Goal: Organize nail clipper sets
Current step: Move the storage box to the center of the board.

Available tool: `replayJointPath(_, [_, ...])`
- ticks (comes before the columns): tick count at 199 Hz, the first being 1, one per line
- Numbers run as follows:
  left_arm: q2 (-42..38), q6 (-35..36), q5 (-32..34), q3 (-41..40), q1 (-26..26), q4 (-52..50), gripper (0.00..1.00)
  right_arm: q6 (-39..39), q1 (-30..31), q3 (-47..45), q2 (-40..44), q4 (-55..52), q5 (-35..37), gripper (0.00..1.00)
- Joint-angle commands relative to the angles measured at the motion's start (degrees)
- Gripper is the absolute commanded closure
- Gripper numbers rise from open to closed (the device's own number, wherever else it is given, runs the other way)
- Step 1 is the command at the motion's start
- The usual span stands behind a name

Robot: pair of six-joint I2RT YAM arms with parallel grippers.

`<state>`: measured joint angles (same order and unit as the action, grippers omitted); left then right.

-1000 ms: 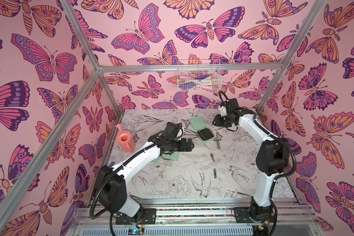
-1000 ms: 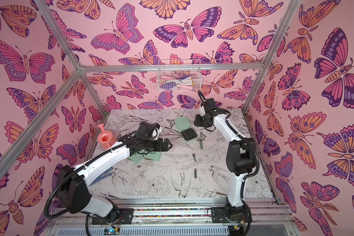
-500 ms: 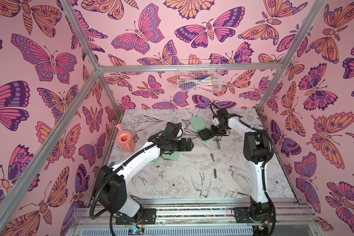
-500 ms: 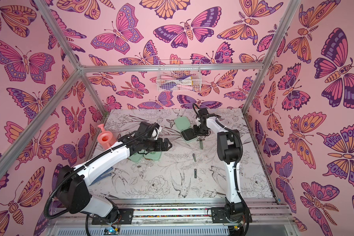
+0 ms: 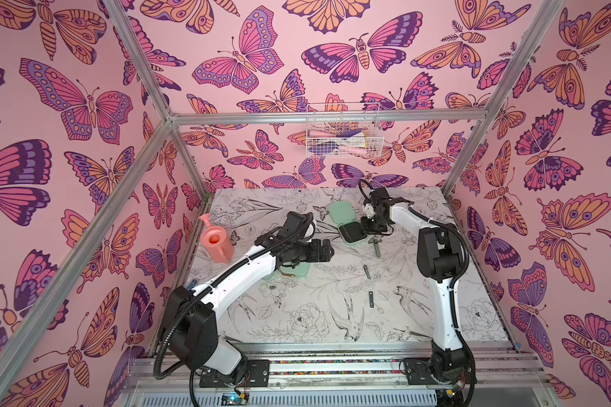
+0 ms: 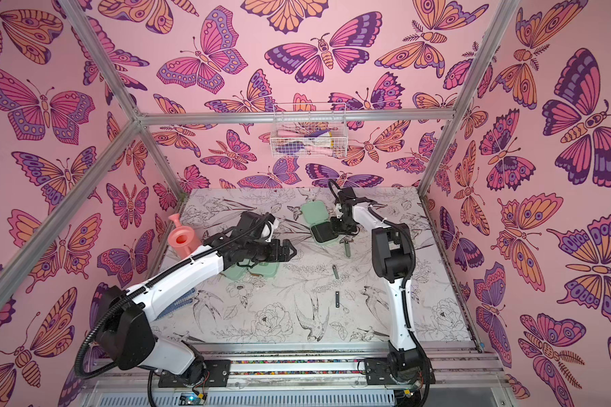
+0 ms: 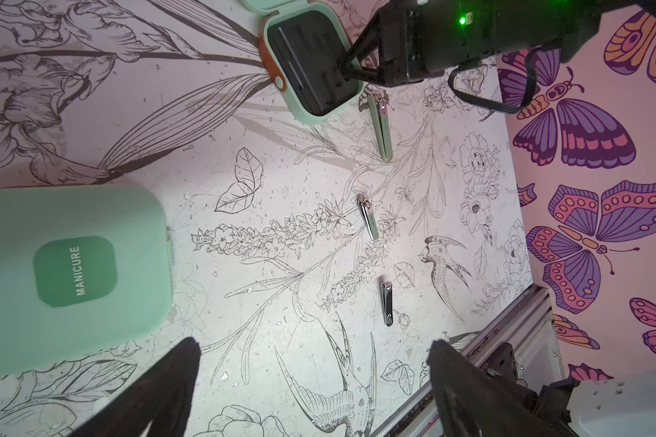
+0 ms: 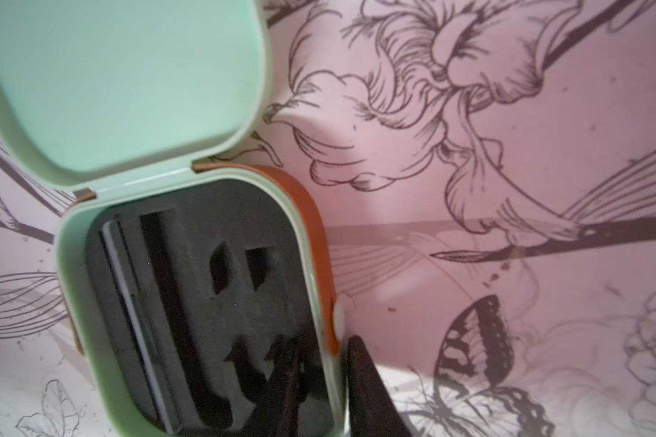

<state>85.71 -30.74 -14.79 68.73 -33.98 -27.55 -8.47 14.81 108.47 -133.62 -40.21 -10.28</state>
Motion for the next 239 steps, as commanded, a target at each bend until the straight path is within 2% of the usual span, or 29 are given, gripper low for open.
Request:
replayJointPath(1, [-2.1, -0.3, 0.1, -1.3, 0.4, 0.2, 0.05, 0.8, 2.2, -5.1, 0.8, -1.6, 1.0, 0.76])
replayJointPath(51, [-3.6, -0.5, -0.4, -3.3, 0.3, 0.2, 0.05, -3.6, 8.7, -19.3, 9.0, 3.7, 5.1, 0.76])
replayJointPath(102, [-4.2, -1.6, -1.3, -7.1, 0.3, 0.3, 0.05, -9.9, 16.2, -33.9, 15.8, 10.5, 6.2, 0.77])
replayJointPath(174, [-5.7, -3.0, -2.5, -11.7, 0.1, 1.7, 0.05, -15.1, 22.4, -45.9, 24.7, 12.9, 7.8, 0.77])
replayJointPath(188, [-5.6, -3.2, -2.6, -12.0, 0.1, 2.0, 0.05, -15.4, 22.5, -45.8, 26.1, 12.7, 8.2, 0.71])
replayJointPath(218, [-4.3, -4.1, -2.3, -12.0, 0.0, 2.4, 0.05, -14.7, 22.4, -40.8, 28.6, 10.1, 10.5, 0.49])
replayJointPath(239, [-2.8, -6.1, -1.6, -12.0, 0.0, 2.5, 0.05, -13.8, 22.4, -35.2, 30.5, 6.7, 12.1, 0.43])
